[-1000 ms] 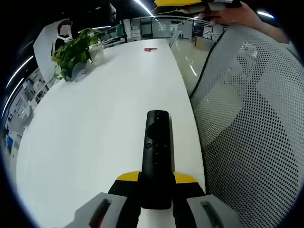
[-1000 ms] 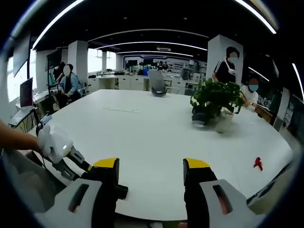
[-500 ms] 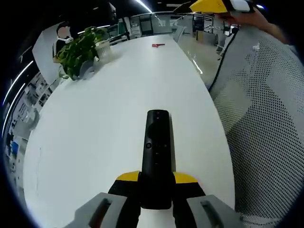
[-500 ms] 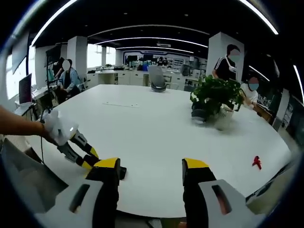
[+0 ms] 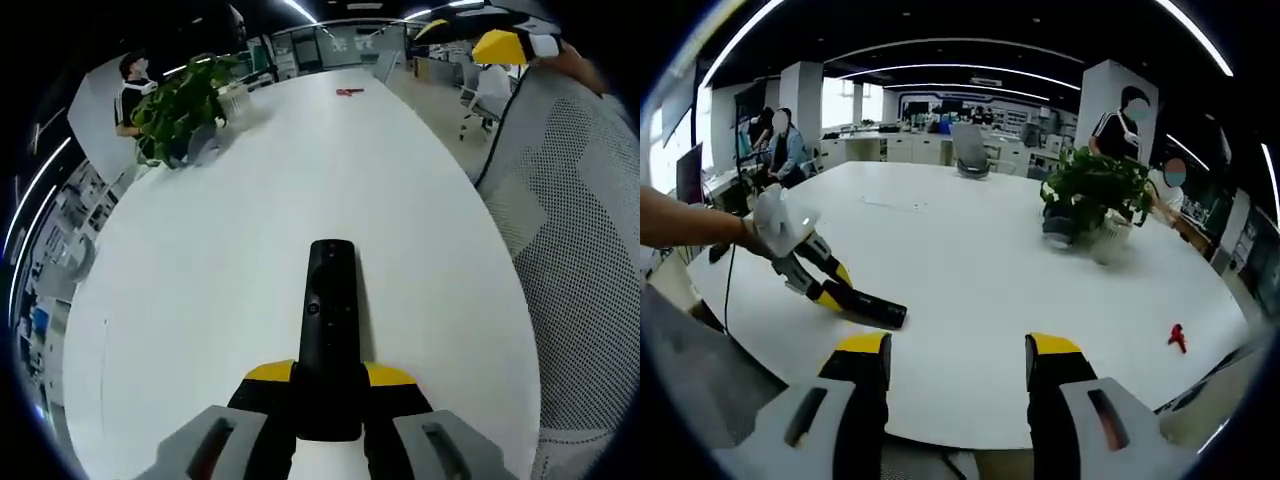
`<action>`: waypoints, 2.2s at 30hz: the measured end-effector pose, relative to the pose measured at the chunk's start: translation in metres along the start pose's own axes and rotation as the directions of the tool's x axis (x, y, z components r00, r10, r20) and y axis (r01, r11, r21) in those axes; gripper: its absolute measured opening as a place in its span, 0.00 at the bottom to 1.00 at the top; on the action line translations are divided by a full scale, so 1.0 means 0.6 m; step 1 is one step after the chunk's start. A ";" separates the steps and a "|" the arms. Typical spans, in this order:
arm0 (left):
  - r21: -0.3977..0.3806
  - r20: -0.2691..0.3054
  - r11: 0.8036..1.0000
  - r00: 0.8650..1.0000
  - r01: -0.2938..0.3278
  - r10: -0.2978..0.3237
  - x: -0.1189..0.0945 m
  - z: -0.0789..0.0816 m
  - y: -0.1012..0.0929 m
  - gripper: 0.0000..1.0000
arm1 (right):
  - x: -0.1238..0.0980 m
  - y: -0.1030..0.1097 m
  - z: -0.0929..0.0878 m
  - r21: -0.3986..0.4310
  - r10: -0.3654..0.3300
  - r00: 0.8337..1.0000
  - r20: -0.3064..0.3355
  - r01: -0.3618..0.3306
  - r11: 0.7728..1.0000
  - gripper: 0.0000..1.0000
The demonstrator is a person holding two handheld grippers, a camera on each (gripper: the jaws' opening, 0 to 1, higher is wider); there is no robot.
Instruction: Press the specified remote control buttons in sequence, fully releasing each button before pressing the next.
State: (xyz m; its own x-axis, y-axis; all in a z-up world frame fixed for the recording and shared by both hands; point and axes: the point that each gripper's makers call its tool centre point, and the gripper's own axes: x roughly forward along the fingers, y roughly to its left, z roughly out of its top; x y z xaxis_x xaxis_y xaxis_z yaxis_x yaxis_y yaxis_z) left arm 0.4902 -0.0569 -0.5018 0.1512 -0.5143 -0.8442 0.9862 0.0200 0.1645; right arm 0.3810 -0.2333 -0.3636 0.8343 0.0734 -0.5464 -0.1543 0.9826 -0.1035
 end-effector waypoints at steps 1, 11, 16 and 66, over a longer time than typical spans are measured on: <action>0.003 -0.004 1.000 1.000 0.001 -0.001 0.000 0.000 0.010 0.23 | 0.001 0.000 -0.002 0.000 0.000 1.000 -0.006 0.000 1.000 0.56; 0.057 -0.047 0.998 0.998 -0.033 0.035 0.001 -0.006 0.091 0.23 | 0.004 -0.016 -0.014 0.027 -0.042 0.998 -0.036 0.043 0.999 0.55; 0.060 -0.053 0.998 0.998 -0.028 0.031 0.004 -0.004 0.124 0.23 | 0.005 -0.017 -0.019 0.020 -0.041 0.998 -0.056 0.042 0.999 0.57; 0.001 -0.133 1.000 0.991 -0.024 0.023 0.057 -0.045 0.308 0.24 | 0.019 -0.016 -0.057 -0.022 -0.041 0.983 -0.182 0.038 0.999 0.59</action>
State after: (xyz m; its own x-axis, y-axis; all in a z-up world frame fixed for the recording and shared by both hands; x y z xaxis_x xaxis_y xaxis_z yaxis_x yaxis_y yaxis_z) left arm 0.6793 -0.0478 -0.5142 0.1819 -0.3953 -0.9003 0.9823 0.0315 0.1847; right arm 0.3740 -0.2477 -0.3976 0.7299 0.0009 -0.6836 -0.1342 0.9807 -0.1421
